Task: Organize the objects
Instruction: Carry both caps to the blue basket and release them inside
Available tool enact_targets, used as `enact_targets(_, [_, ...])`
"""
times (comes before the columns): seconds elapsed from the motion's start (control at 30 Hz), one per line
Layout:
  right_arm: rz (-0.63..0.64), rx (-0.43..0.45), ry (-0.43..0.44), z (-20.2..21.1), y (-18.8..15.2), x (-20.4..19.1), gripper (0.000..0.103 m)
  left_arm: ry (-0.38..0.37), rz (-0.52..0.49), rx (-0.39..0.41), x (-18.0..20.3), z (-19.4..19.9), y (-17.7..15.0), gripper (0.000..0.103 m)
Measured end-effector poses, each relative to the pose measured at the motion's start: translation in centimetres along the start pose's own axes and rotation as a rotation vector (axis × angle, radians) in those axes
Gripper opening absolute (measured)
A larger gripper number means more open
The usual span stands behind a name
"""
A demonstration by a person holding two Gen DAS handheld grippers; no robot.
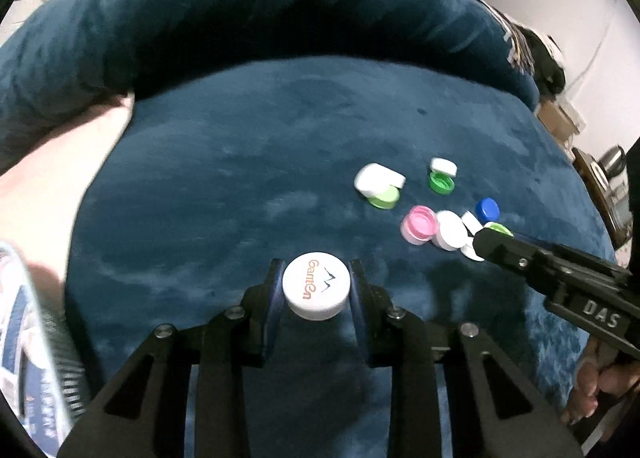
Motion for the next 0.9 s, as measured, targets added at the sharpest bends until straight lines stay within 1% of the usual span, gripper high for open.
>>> enact_targets(0.2, [0.047,-0.003,0.048,-0.6,0.1,-4.5,0.031,0.066,0.026,0.059,-4.8,3.8,0.9,0.032])
enact_targets(0.3, [0.078,-0.015,0.084,-1.1,-0.2,-7.4,0.031,0.107,0.052,0.085,-7.8,5.8,1.2,0.032])
enact_targets(0.43, [0.118,-0.031,0.142,-2.0,-0.8,-11.9,0.031,0.181,0.117,0.125,-13.1,8.9,1.5,0.032])
enact_targets(0.63, [0.205,-0.06,0.279,-2.8,-2.6,-20.8,0.031,0.316,0.275,0.161,-22.2,13.7,0.1,0.032])
enact_targets(0.77, [0.25,-0.091,0.392,-2.9,-4.3,-26.8,0.032,0.375,0.347,0.17,-25.7,15.8,-1.2,0.032])
enact_targets(0.9, [0.261,-0.128,0.474,-3.2,-5.9,-30.4,0.032,0.4,0.366,0.168,-26.9,16.6,-2.1,0.032])
Point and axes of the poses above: each gripper's, at about its wrist camera, not at the fingertips, and z roughly against the way its jaws point, x to its right, y to its top, the point moved 9 cm from there along -z, roughly the way its jaws point, and after that the axes turned 15 degrees about x, right-handed, at the moved point
